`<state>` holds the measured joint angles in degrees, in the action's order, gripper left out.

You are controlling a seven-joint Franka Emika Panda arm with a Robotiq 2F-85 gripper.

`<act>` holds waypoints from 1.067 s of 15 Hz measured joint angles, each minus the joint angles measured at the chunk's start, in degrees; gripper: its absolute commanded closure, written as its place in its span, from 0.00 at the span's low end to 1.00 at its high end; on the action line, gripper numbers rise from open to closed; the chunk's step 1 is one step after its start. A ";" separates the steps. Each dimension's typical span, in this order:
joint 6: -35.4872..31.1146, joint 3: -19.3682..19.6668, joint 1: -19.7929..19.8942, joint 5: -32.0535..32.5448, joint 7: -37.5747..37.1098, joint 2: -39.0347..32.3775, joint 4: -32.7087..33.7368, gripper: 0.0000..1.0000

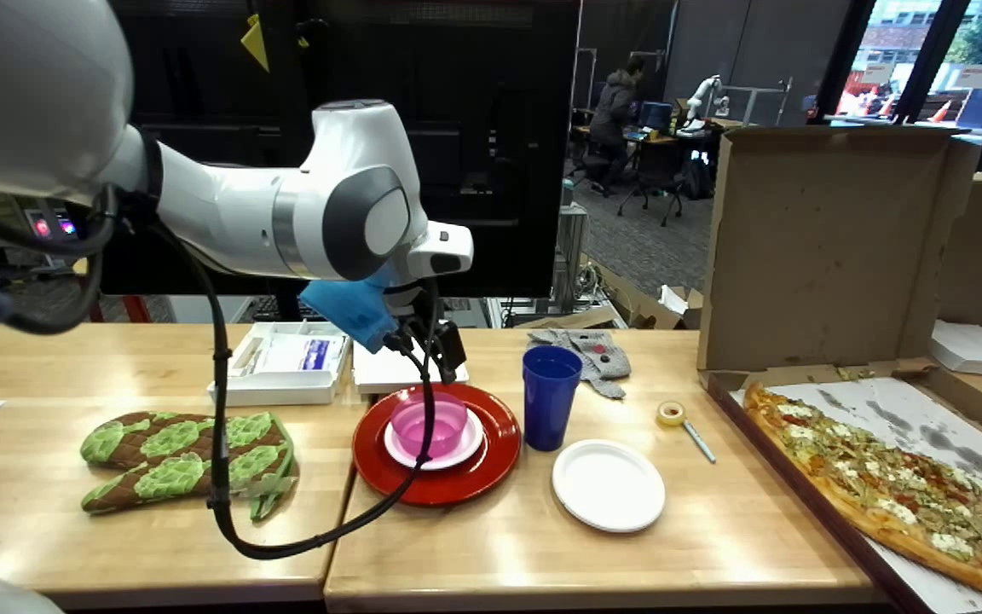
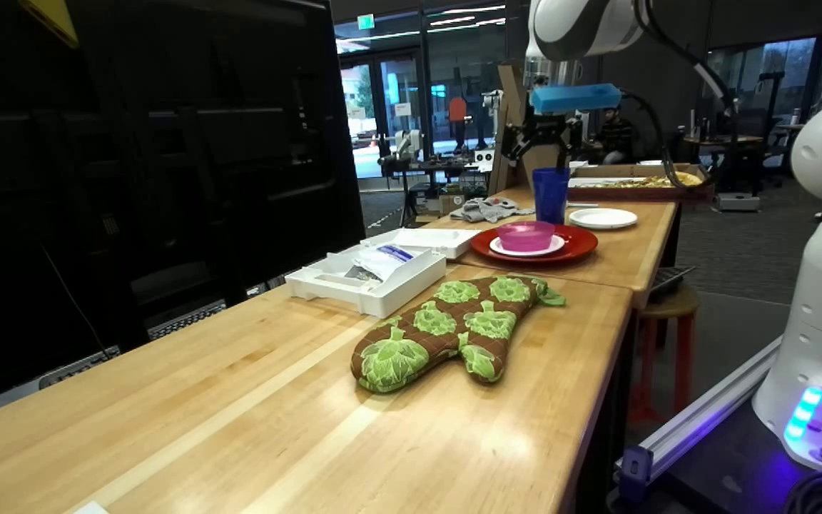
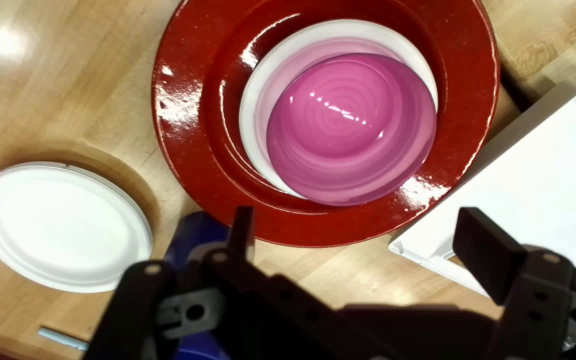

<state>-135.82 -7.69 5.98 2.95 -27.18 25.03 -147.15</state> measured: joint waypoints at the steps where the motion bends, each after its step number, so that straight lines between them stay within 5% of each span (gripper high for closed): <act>1: 0.05 0.10 0.66 0.06 -0.83 -0.07 0.00 0.00; 16: 0.93 6.41 7.60 0.06 -2.71 -0.19 0.15 0.00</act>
<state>-134.89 -1.28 13.58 3.01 -29.90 24.84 -147.00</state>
